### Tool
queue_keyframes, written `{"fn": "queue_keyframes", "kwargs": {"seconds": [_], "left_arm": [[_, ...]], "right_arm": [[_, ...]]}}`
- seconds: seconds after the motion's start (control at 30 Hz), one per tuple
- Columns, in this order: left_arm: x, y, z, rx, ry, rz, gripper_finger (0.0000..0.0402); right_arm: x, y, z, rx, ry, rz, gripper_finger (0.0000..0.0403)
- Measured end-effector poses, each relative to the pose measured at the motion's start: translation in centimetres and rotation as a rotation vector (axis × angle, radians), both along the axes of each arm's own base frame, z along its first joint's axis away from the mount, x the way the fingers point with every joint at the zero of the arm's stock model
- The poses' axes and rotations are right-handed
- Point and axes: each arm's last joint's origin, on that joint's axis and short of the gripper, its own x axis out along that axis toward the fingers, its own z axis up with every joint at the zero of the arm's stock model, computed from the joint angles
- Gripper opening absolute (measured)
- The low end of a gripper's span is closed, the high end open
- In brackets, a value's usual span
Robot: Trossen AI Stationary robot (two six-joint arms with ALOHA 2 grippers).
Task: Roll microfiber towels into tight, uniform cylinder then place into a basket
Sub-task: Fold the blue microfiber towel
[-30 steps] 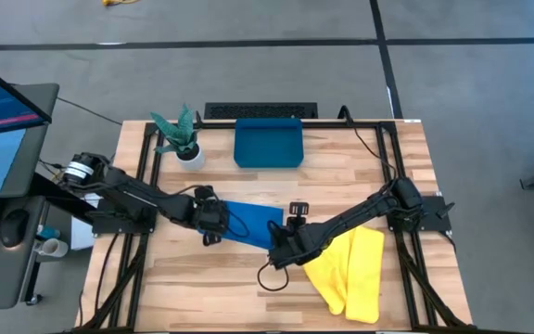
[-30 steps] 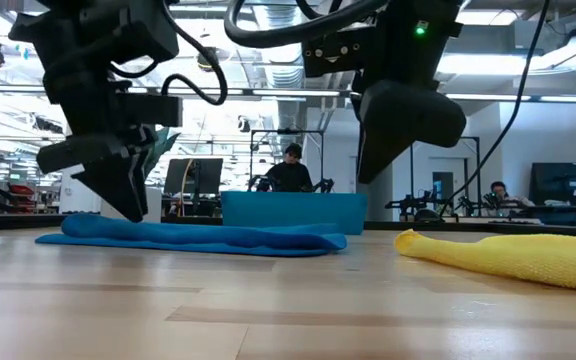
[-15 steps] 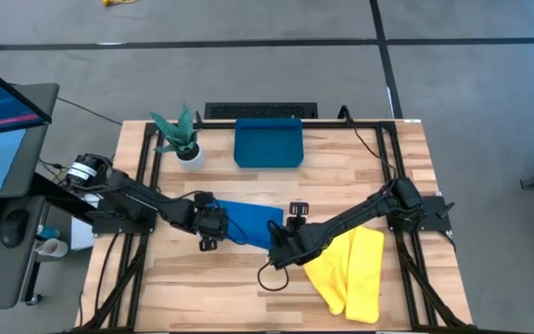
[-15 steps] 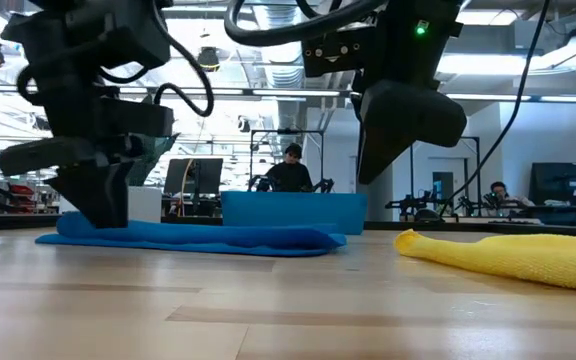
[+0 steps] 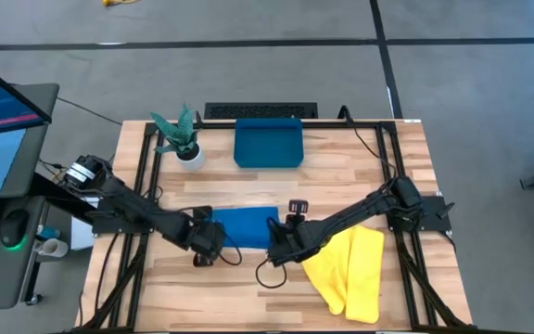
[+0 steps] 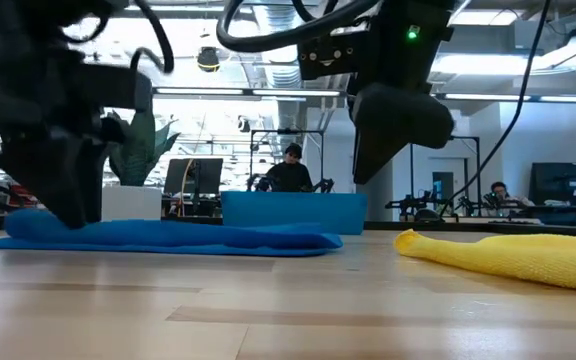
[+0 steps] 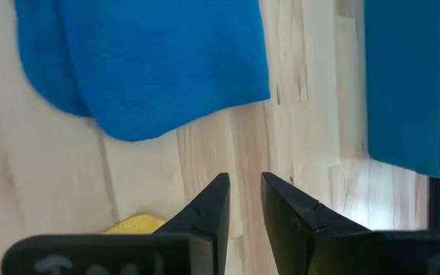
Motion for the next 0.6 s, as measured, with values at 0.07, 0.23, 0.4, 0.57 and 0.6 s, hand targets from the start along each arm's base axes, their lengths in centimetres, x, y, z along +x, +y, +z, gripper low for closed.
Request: {"fn": "queue_keyframes", "kwargs": {"seconds": [0.07,0.23,0.4,0.57,0.6], "left_arm": [[0.0,-0.4,0.2,-0.011,-0.012,0.003,0.0114],[-0.2,-1.6,0.1,-0.072,-0.025,0.000,0.0114],[-0.4,-2.9,0.5,-0.095,-0.060,-0.050,0.0114],[-0.1,-4.2,2.1,-0.030,-0.116,-0.084,0.0114],[-0.2,-4.2,2.3,0.005,-0.121,-0.086,0.0114]], "right_arm": [[0.1,-0.2,0.0,0.002,-0.006,-0.006,0.0097],[1.1,-0.3,-0.3,0.037,-0.091,-0.043,0.0097],[1.9,-0.3,-0.3,0.069,-0.171,-0.049,0.0097],[2.2,-0.2,-0.2,0.081,-0.204,-0.046,0.0097],[2.2,-0.2,-0.2,0.081,-0.204,-0.045,0.0097]]}}
